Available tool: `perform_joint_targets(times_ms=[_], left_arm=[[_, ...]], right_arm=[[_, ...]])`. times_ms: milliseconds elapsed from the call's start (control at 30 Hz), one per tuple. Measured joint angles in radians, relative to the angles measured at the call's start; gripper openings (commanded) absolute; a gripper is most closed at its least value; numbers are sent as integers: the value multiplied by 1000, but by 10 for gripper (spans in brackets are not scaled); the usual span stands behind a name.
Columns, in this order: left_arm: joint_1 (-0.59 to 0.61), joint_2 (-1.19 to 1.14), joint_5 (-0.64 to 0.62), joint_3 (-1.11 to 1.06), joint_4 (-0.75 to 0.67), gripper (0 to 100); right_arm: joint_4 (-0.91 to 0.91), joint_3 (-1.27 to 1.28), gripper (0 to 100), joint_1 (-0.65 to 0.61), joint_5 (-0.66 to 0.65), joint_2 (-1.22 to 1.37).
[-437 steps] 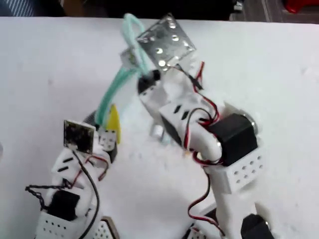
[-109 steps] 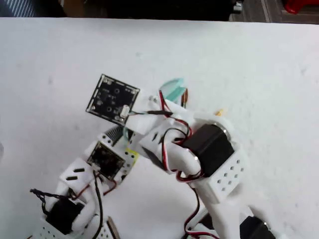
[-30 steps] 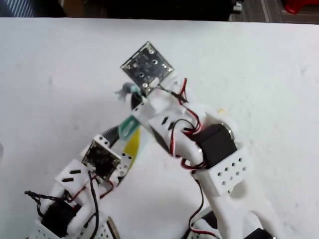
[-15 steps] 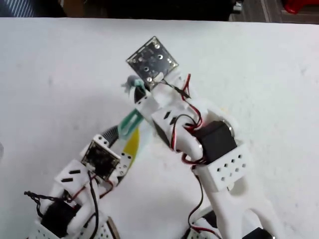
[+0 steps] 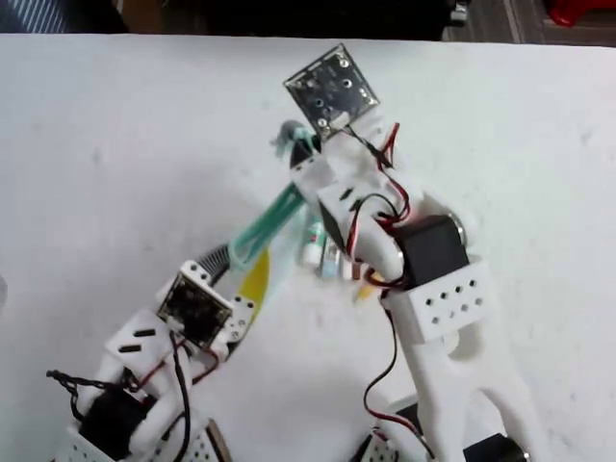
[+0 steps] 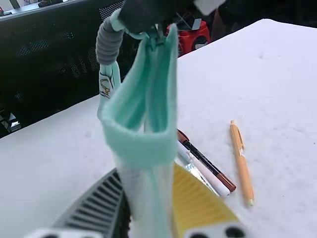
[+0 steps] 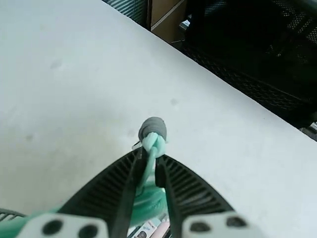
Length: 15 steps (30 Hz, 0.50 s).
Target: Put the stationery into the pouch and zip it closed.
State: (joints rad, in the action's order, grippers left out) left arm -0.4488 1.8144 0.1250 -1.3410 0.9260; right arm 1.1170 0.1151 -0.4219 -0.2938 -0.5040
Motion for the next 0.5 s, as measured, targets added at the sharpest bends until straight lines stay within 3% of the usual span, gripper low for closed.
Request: perform_joint_targets(times_ms=[500], left_arm=[[-5,2,2,0,5,23]], right_arm=[[-55,2,22,52,31,5]])
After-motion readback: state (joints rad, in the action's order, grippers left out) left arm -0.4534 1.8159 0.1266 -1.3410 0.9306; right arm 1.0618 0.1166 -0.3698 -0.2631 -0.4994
